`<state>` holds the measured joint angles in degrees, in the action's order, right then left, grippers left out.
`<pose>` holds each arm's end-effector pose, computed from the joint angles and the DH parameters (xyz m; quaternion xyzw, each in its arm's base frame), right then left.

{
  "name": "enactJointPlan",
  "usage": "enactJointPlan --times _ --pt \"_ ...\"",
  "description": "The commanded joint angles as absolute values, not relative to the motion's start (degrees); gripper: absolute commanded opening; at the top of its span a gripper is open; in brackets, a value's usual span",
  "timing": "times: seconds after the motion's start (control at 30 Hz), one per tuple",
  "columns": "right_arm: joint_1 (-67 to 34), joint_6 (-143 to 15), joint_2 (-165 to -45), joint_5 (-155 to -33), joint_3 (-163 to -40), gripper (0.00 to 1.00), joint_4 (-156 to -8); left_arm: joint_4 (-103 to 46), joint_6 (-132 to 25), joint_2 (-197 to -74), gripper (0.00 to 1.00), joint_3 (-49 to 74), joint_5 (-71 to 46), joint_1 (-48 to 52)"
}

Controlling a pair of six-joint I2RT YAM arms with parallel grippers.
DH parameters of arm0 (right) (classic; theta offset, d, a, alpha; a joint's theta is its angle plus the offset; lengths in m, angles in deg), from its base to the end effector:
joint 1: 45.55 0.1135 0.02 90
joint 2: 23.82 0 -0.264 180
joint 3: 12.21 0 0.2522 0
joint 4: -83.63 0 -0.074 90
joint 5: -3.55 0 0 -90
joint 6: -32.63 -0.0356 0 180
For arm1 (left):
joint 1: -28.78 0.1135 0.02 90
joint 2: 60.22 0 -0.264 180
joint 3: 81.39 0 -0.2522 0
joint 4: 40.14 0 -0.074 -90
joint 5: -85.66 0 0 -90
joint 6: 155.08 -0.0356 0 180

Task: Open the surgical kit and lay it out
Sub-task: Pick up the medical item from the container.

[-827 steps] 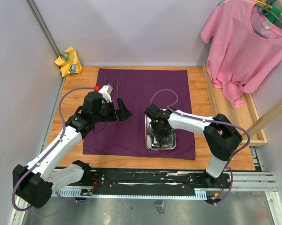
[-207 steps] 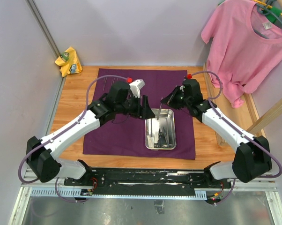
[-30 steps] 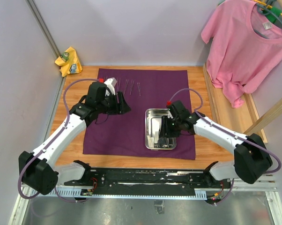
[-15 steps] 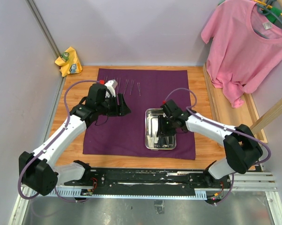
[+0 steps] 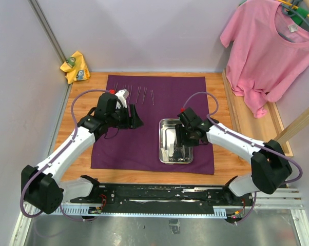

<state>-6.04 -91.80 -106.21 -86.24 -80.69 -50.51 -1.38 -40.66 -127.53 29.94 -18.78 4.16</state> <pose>0.2200 0.1812 0.2199 -0.0423 0.9645 0.1554 0.2094 0.2295 -0.1149 0.2972 0.0572 0.8893 -0.2849 0.3532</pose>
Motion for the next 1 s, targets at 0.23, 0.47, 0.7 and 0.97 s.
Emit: enactJointPlan --times 0.23,0.47,0.7,0.97 --pt "-5.2 -89.0 -109.2 -86.1 -81.7 0.56 -50.0 -2.8 -40.9 -126.2 0.65 31.0 -18.8 3.7" --pt "-4.8 -89.8 -107.9 -86.0 -80.4 0.58 -50.0 -3.0 -41.0 -125.4 0.65 32.1 -18.6 3.7" --pt "-3.9 -90.3 -108.5 -86.0 -80.3 0.58 -50.2 -3.1 -41.0 -125.2 0.65 32.6 -18.9 3.7" --pt "-3.3 -90.5 -108.8 -85.9 -80.6 0.58 -50.2 -3.2 -41.0 -125.2 0.65 32.9 -18.7 3.7"
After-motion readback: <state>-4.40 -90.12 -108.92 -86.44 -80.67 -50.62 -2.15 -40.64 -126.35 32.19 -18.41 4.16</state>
